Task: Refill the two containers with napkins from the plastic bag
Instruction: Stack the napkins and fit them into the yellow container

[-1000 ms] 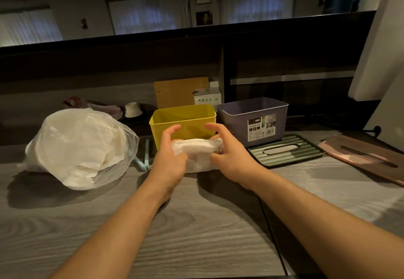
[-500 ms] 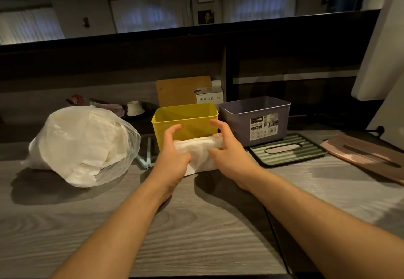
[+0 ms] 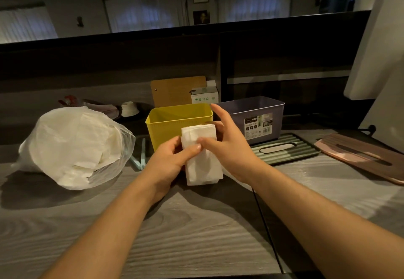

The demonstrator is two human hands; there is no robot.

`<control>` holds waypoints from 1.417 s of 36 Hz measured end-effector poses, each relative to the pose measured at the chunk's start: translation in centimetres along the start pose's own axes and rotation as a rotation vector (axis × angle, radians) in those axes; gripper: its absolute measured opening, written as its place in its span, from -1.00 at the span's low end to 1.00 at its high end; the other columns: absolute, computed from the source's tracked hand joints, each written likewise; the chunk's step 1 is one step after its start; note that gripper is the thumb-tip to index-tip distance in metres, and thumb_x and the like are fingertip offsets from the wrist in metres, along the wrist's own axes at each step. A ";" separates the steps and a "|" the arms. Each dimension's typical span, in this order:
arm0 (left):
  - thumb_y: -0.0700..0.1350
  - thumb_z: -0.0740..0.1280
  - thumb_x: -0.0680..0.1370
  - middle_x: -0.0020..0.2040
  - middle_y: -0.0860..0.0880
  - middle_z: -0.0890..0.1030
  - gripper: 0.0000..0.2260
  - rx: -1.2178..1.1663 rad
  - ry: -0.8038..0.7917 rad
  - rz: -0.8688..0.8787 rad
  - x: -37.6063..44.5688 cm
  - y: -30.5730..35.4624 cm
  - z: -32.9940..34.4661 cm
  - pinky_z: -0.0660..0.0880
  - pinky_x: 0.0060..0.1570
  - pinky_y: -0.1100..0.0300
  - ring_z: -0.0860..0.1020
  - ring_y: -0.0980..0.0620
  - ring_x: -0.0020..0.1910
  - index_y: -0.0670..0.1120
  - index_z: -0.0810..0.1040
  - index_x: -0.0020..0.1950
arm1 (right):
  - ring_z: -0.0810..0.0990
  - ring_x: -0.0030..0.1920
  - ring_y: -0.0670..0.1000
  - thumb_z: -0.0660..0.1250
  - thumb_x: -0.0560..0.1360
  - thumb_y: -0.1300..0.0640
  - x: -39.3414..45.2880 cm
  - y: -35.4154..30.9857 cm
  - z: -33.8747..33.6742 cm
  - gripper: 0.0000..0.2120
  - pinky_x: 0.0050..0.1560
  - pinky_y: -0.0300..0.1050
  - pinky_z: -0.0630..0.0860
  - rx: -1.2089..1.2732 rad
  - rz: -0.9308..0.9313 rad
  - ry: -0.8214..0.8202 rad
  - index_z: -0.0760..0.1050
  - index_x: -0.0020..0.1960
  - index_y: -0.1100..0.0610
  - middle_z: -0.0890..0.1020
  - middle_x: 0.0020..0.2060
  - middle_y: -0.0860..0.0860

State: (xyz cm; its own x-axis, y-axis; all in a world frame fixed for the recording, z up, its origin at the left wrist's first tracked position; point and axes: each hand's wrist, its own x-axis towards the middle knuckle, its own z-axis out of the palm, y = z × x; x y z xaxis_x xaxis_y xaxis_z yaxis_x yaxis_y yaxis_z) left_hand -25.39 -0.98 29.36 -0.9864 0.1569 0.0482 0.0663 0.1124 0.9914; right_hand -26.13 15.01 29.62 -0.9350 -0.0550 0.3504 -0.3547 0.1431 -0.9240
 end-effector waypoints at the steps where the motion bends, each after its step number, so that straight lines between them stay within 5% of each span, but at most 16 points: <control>1: 0.03 0.41 0.53 0.11 0.05 0.70 -0.68 -0.022 0.028 0.004 0.0 0.0 0.0 0.62 0.09 -0.05 0.65 -0.02 0.12 0.09 0.55 0.28 | 0.53 0.26 -0.05 0.43 0.55 0.14 0.0 0.0 0.0 -0.21 0.19 0.01 0.61 0.008 0.009 -0.014 0.06 0.58 -0.24 0.45 0.35 -0.10; 4: -0.04 0.40 0.55 0.05 0.06 0.72 -0.81 -0.143 0.113 0.019 0.0 0.3 -0.2 0.63 0.10 -0.10 0.68 -0.02 0.10 0.10 0.58 0.16 | 0.52 0.15 -0.18 0.43 0.55 0.10 0.1 0.2 0.0 -0.17 0.12 -0.13 0.58 0.031 0.057 -0.078 0.00 0.59 -0.25 0.43 0.30 -0.18; 8: -0.13 0.40 0.56 0.09 0.00 0.69 -0.84 -0.307 0.194 0.025 0.3 0.8 -0.2 0.62 0.11 -0.11 0.66 -0.04 0.11 0.10 0.55 0.10 | 0.58 0.21 -0.02 0.51 0.47 0.14 0.2 0.4 0.2 -0.08 0.21 0.01 0.57 -0.015 0.154 -0.171 -0.01 0.59 -0.22 0.48 0.27 -0.12; 13: -0.24 0.41 0.56 0.18 -0.06 0.61 -0.71 -0.199 0.198 0.061 0.4 0.3 -0.7 0.62 0.12 -0.06 0.61 -0.09 0.18 0.05 0.49 0.19 | 0.58 0.11 -0.02 0.47 0.47 0.30 0.3 0.4 -0.4 -0.14 -0.17 -0.19 0.65 0.072 0.147 -0.101 0.12 0.56 -0.17 0.47 0.29 -0.07; 18: -0.36 0.41 0.50 0.17 -0.09 0.56 -0.50 -0.042 0.132 0.055 0.5 -0.4 -0.8 0.66 -0.06 0.05 0.61 -0.11 0.11 0.08 0.42 0.32 | 0.55 0.19 0.01 0.37 0.49 0.38 0.3 1.1 -0.4 -0.22 0.18 0.01 0.62 0.042 0.131 -0.039 0.20 0.54 -0.16 0.48 0.27 -0.03; 25: -0.35 0.35 0.55 0.15 0.04 0.53 -0.46 0.092 0.141 0.151 0.6 -0.7 -0.5 0.53 -0.23 0.37 0.57 0.08 0.06 0.14 0.37 0.39 | 0.46 0.25 -0.02 0.30 0.55 0.34 -0.3 1.2 0.3 -0.33 0.14 -0.18 0.52 -0.080 0.123 -0.066 0.23 0.53 -0.13 0.39 0.26 -0.09; 32: -0.38 0.28 0.58 0.18 0.05 0.49 -0.37 0.160 0.150 0.202 0.5 -0.8 -0.1 0.52 -0.09 0.27 0.54 0.05 0.11 0.25 0.27 0.45 | 0.43 0.33 0.00 0.26 0.56 0.36 -0.6 0.8 0.7 -0.36 0.28 -0.06 0.52 -0.093 0.080 0.005 0.26 0.50 -0.15 0.42 0.36 -0.08; 37: -0.45 0.28 0.52 0.18 -0.02 0.47 -0.25 0.138 0.136 0.184 0.6 -0.8 -0.2 0.55 -0.13 0.22 0.52 0.00 0.13 0.24 0.17 0.48 | 0.42 0.28 -0.03 0.30 0.58 0.33 -0.9 0.5 0.7 -0.27 0.19 -0.14 0.55 -0.081 0.100 -0.093 0.09 0.57 -0.17 0.34 0.24 -0.15; 43: -0.47 0.27 0.52 0.20 -0.03 0.44 -0.21 0.179 0.145 0.165 0.6 -1.0 -0.2 0.54 -0.21 0.26 0.53 -0.06 0.13 0.27 0.17 0.50 | 0.38 0.26 -0.05 0.23 0.61 0.35 -0.9 0.5 0.8 -0.29 0.16 -0.18 0.49 -0.146 0.122 -0.150 0.05 0.56 -0.17 0.31 0.38 -0.07; 51: -0.39 0.31 0.53 0.17 -0.01 0.47 -0.42 0.100 0.153 0.150 0.2 -0.4 0.0 0.58 -0.34 0.30 0.57 -0.04 0.05 0.16 0.38 0.40 | 0.55 0.22 0.00 0.33 0.54 0.32 -0.4 0.4 0.2 -0.34 0.22 0.02 0.60 -0.080 0.089 -0.020 0.21 0.50 -0.13 0.50 0.28 -0.04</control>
State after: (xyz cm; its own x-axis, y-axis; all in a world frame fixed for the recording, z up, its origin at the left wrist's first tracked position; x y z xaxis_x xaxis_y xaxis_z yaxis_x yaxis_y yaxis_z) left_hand -25.59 -1.01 28.94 -0.9751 0.0299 0.2199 0.2214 0.1969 0.9551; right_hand -25.90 14.93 29.07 -0.9628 -0.0577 0.2639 -0.2701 0.2264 -0.9358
